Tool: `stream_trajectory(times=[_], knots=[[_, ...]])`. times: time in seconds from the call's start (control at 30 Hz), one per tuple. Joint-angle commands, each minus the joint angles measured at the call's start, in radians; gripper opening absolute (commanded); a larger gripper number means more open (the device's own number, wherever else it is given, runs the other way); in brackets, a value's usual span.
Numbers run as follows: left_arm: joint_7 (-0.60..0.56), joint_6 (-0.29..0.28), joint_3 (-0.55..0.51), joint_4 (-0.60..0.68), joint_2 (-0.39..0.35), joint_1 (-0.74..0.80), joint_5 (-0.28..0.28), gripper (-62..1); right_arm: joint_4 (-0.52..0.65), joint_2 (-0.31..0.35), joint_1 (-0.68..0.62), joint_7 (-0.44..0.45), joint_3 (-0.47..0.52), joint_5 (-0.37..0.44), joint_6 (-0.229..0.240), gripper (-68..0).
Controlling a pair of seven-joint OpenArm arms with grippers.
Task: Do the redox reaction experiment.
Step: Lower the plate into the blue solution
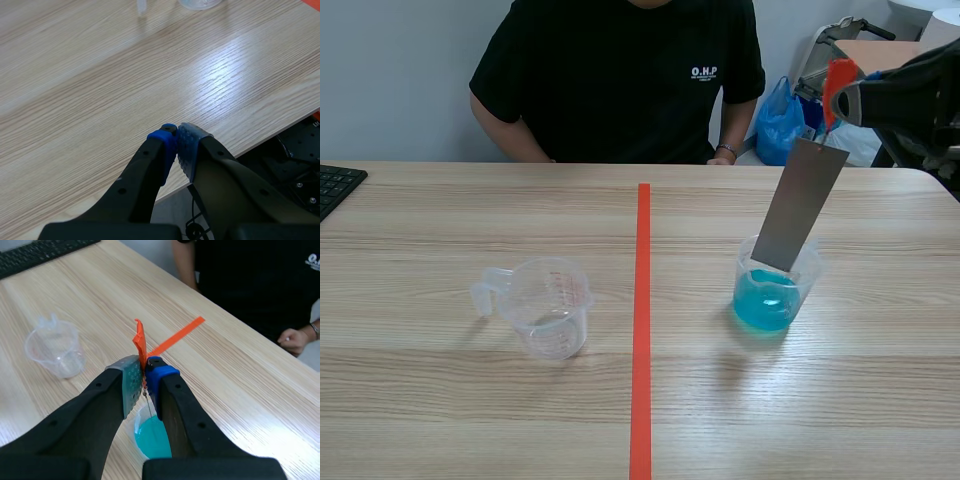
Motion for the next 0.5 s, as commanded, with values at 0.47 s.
stream_trajectory(times=[0.47], knots=[[-0.011, 0.000, -0.008, 0.017, -0.003, 0.005, -0.010, -56.9, -0.196, -0.109, 0.020, 0.206, -0.113, -0.251, 0.008, -66.0]])
